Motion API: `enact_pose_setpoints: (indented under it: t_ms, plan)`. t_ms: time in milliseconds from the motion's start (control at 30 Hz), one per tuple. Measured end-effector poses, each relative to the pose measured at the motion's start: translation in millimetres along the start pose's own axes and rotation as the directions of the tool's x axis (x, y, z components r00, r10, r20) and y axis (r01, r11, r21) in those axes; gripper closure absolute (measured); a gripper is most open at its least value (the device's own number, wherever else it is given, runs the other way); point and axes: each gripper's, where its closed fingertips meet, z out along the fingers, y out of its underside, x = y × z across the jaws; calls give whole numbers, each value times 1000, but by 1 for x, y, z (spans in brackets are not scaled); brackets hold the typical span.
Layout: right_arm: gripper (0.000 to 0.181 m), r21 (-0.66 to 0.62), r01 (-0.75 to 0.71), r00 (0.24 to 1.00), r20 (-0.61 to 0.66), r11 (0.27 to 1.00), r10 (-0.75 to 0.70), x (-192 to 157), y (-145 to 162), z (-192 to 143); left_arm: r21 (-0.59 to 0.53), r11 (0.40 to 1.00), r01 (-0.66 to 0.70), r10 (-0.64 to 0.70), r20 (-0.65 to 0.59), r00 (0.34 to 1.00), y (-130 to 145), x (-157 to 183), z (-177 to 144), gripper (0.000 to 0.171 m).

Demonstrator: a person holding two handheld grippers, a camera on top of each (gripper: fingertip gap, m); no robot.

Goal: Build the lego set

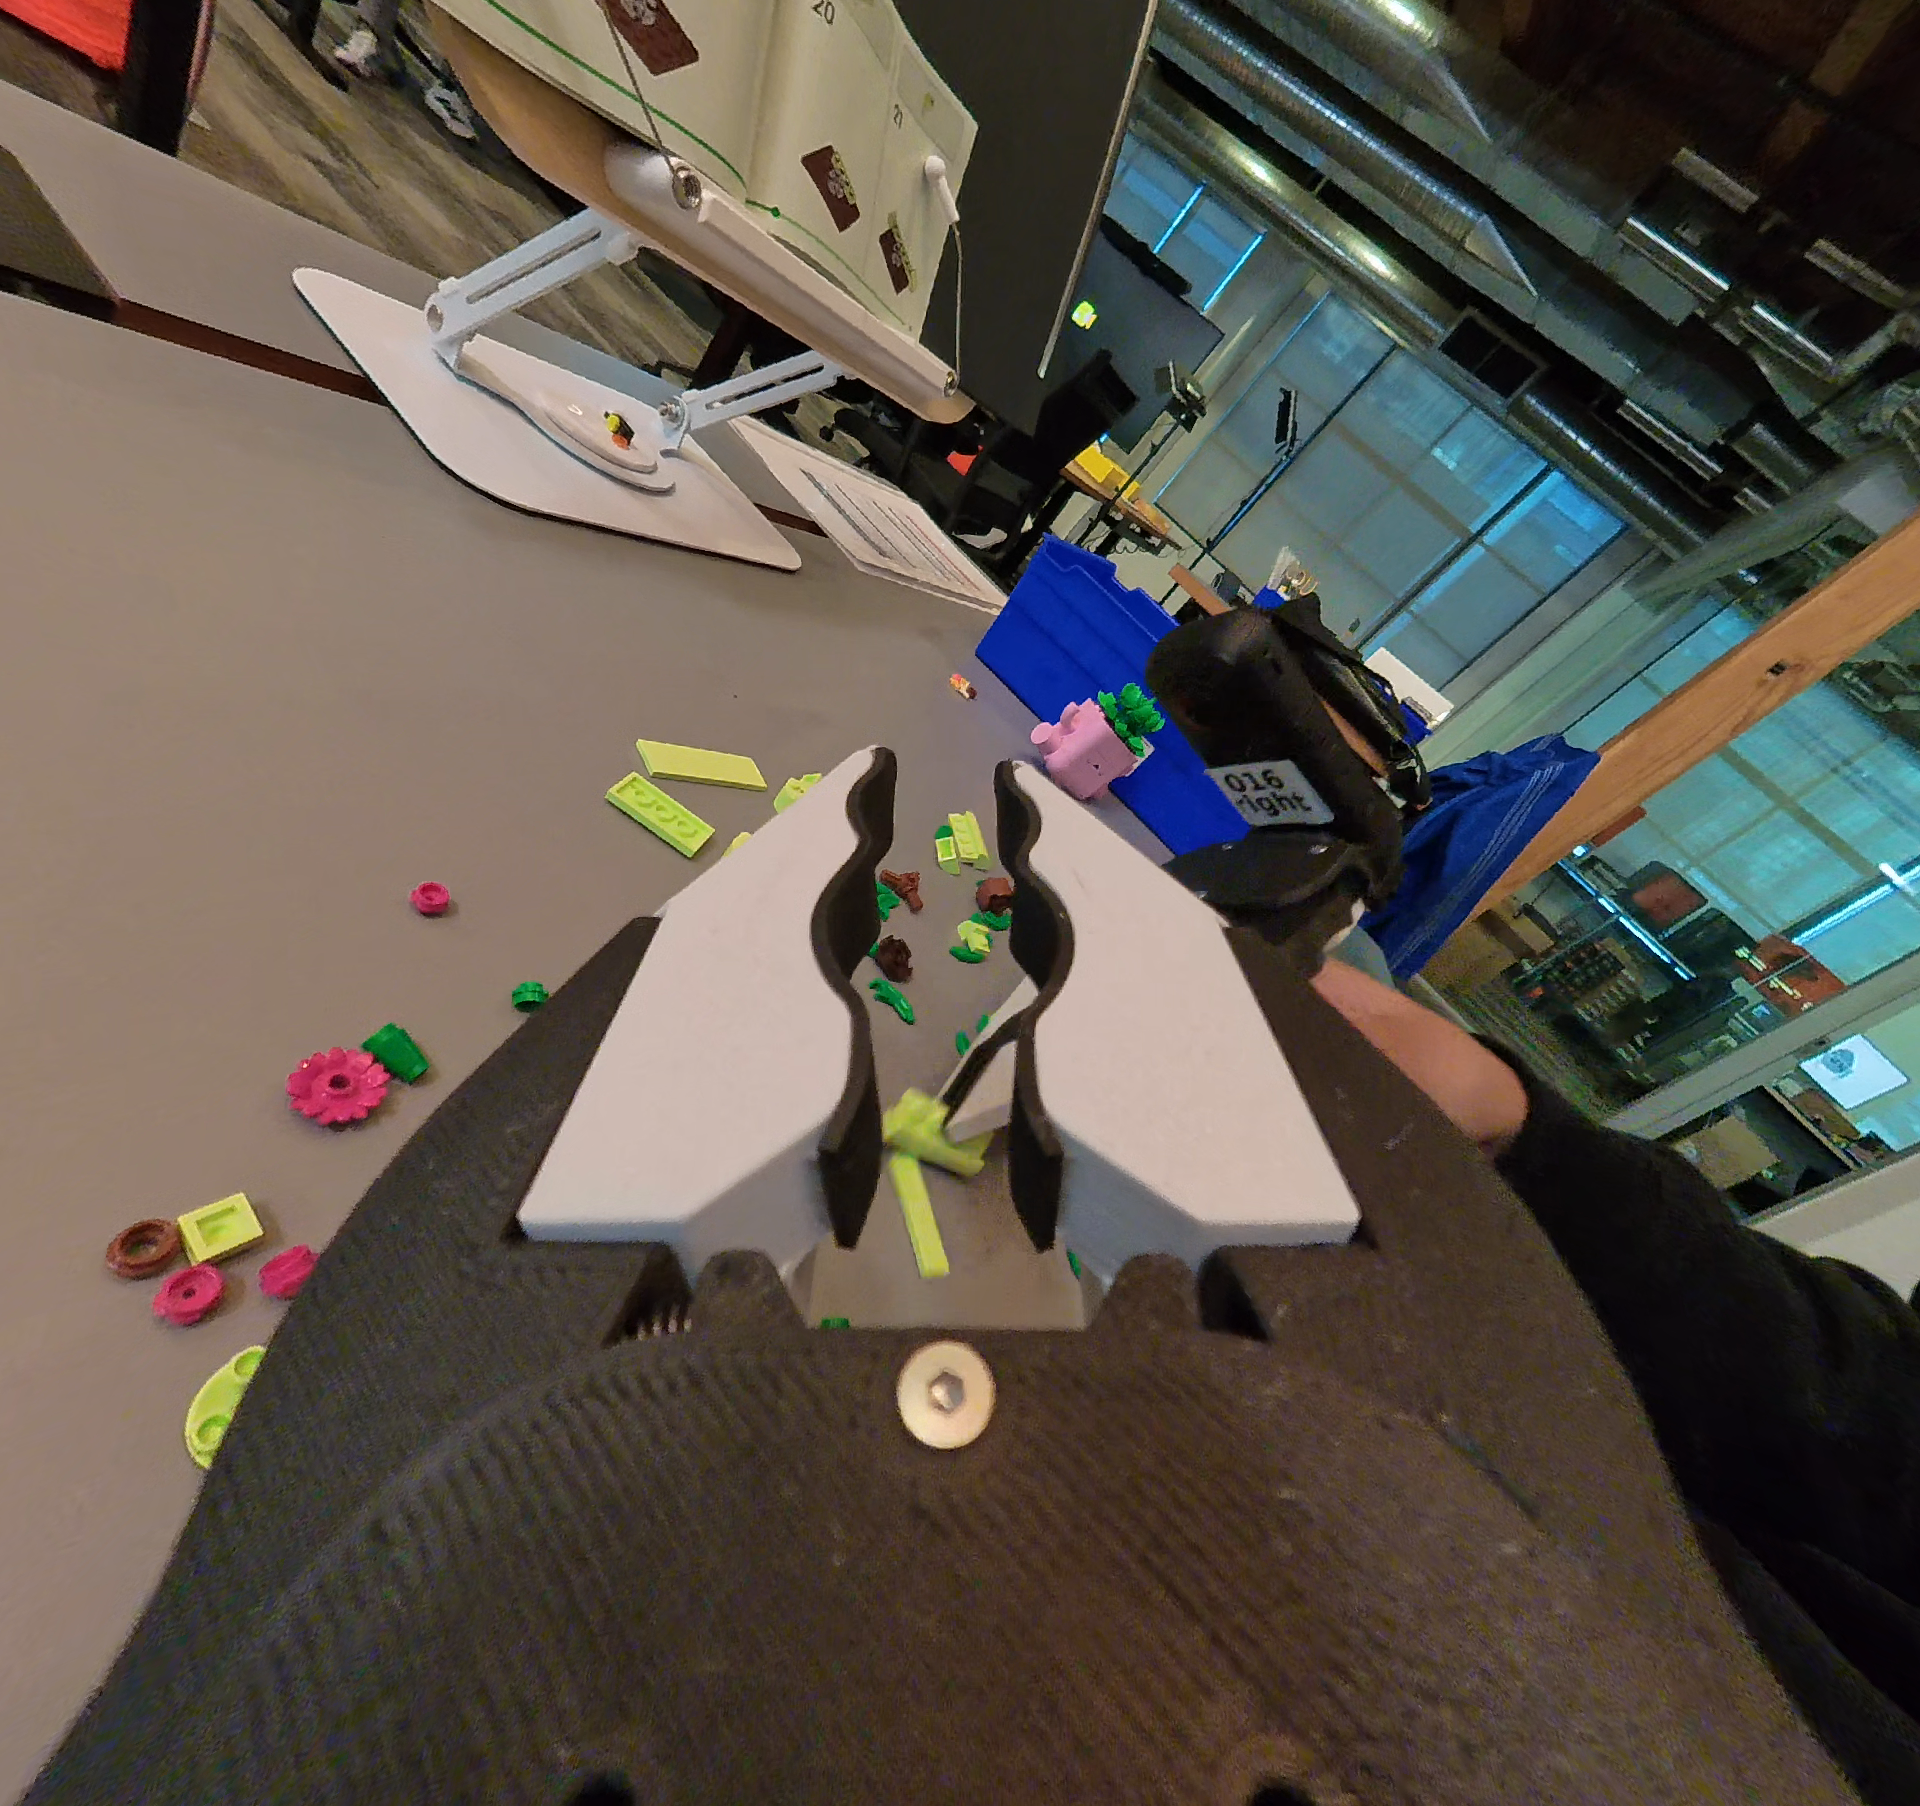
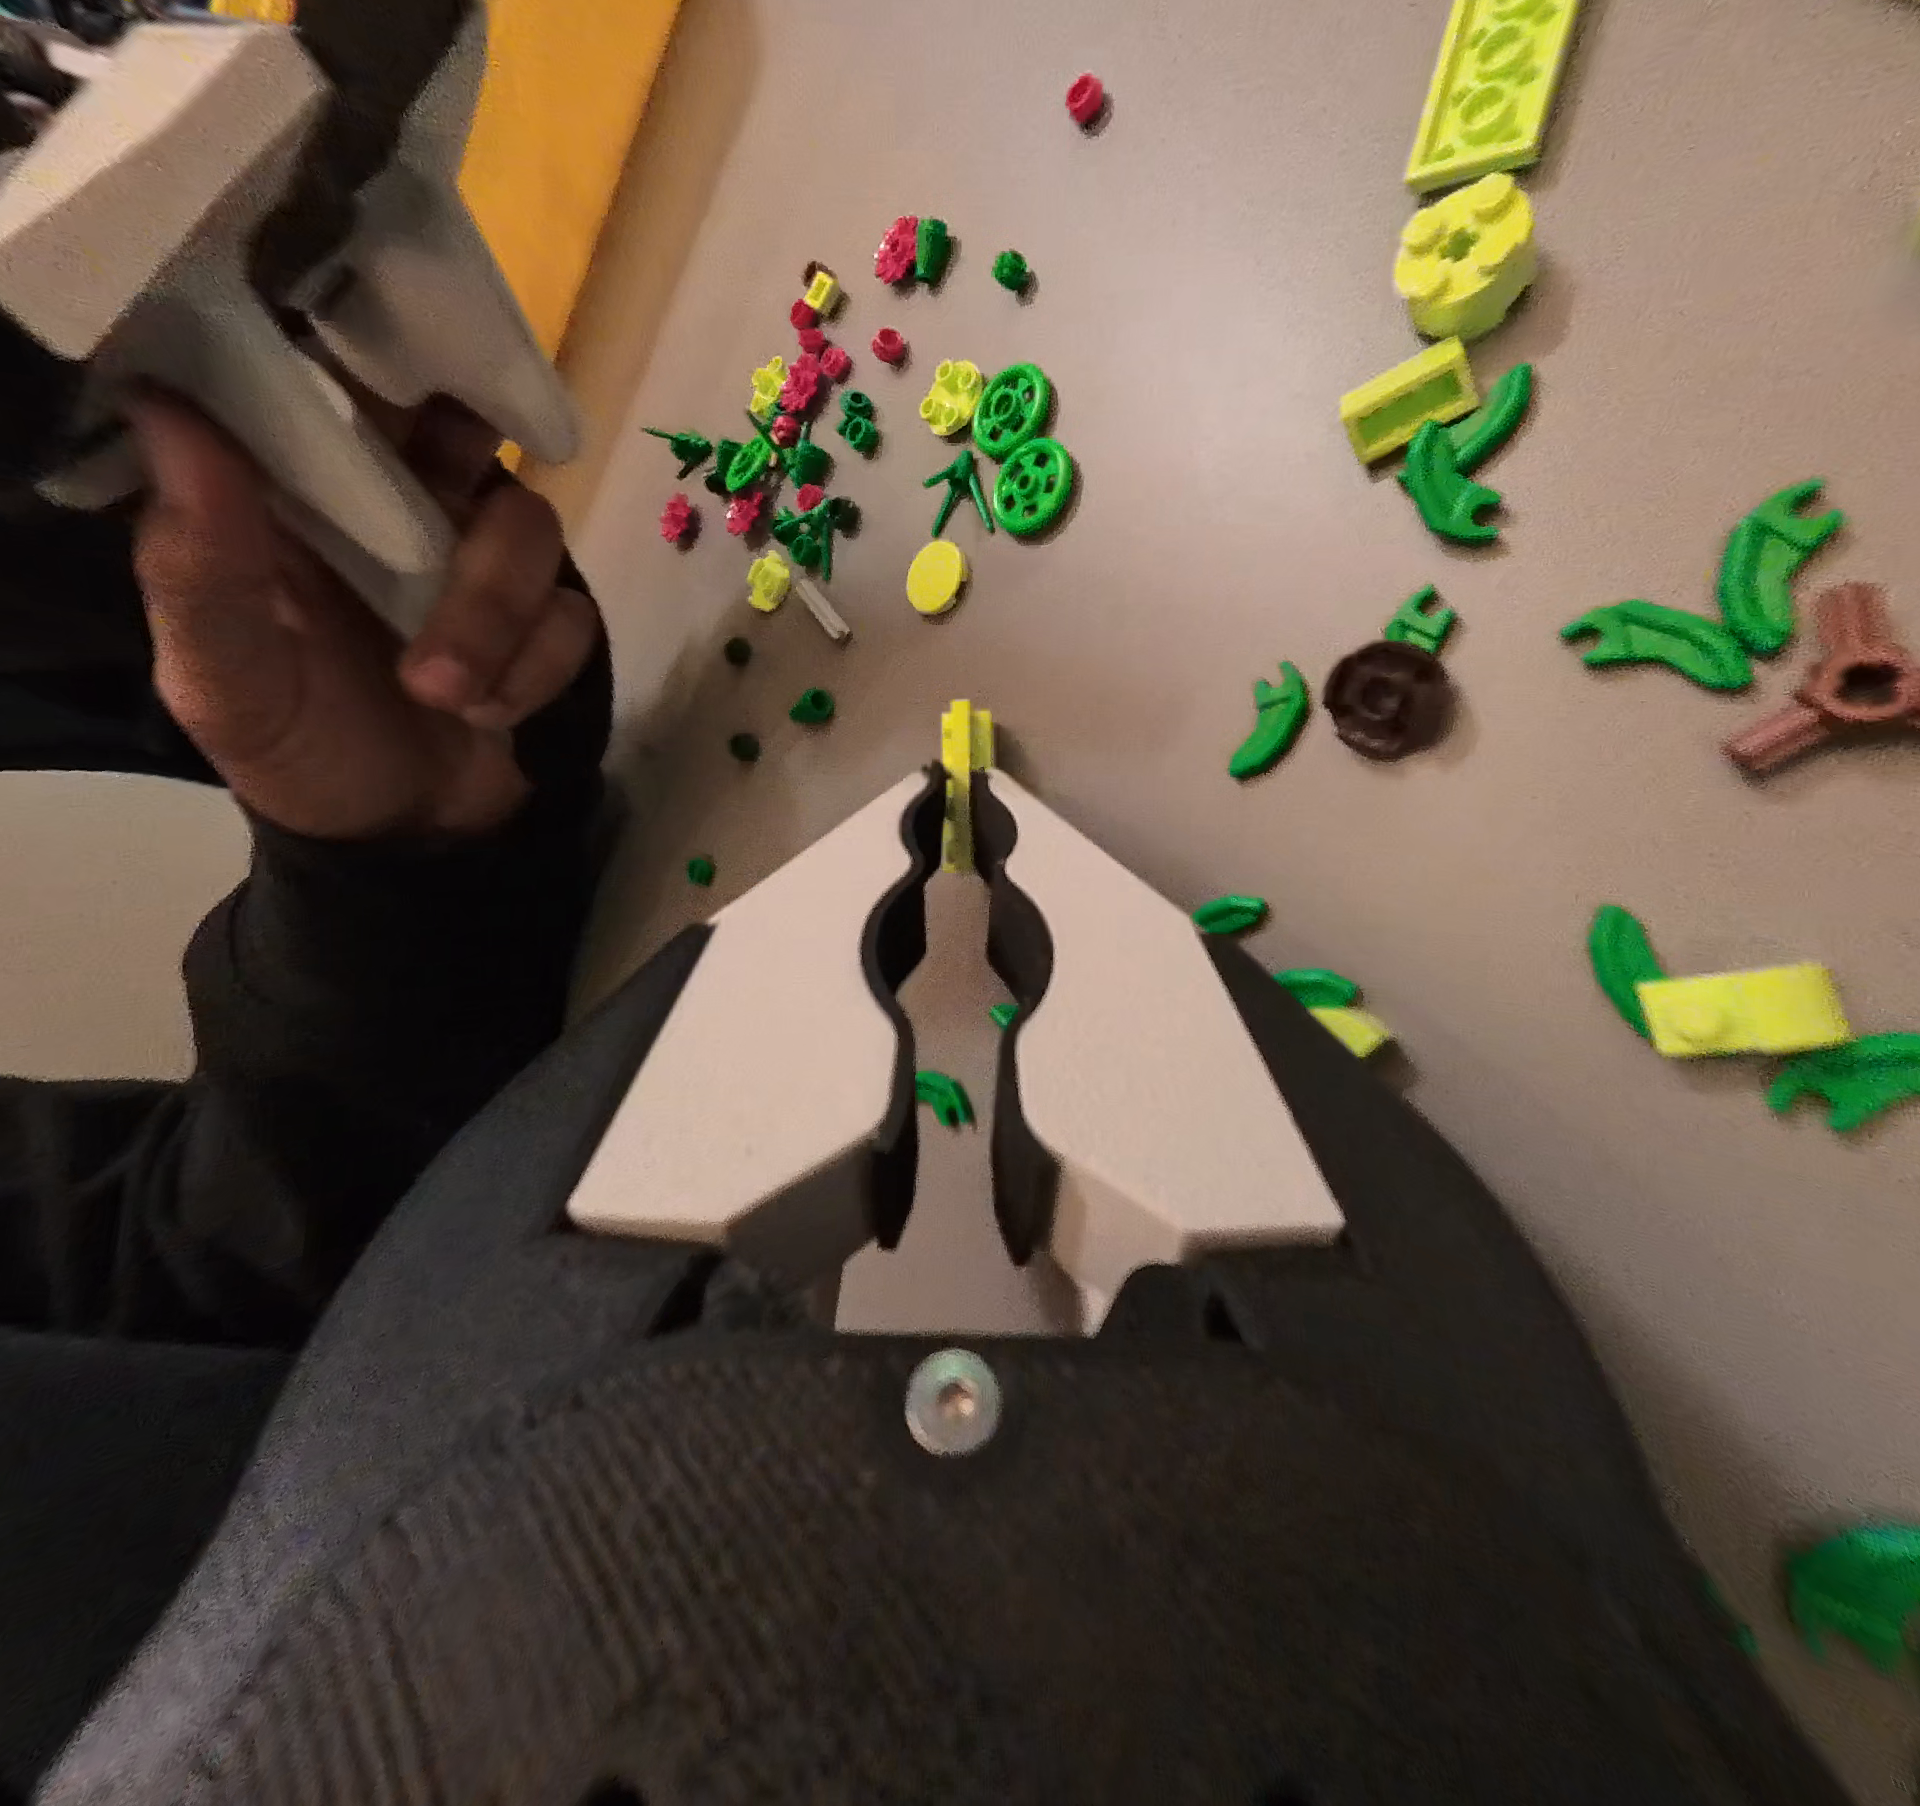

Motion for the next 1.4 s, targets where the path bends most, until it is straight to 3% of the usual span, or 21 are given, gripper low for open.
enact_pose_setpoints:
  t_ms: [267,467,567,633,800,900,1133,1300,1400]
  plan:
    - [175,26,-46,997,-65,999,47,15,-8,-2,6,1000,-22,22,22,1000,-4,-3,-3,155]
    - [171,65,8,993,-122,998,0,22,-15,-14,12,1000,-26,26,20,999,-6,-2,-5,155]
    - [171,125,55,994,-99,991,-42,14,-27,-29,27,998,-50,48,49,998,-13,-6,-12,157]
    - [170,163,124,984,-149,979,-99,15,-36,-47,38,997,-65,61,87,994,-18,-12,-20,158]
    - [166,166,331,836,-507,929,-207,53,-58,-133,13,993,-120,115,180,977,-20,-23,-29,161]
    - [163,165,348,796,-573,923,-198,59,-54,-168,30,992,-123,116,168,979,-21,-20,-25,163]
    - [170,14,414,663,-690,910,-291,76,-28,-185,29,990,-139,131,191,973,-19,-21,-23,166]
    - [169,2,409,660,-691,912,-295,80,-29,-184,46,991,-128,117,190,975,-20,-22,-25,166]
    - [170,5,439,600,-746,899,-289,81,-38,-210,50,991,-127,116,189,975,-21,-22,-26,166]
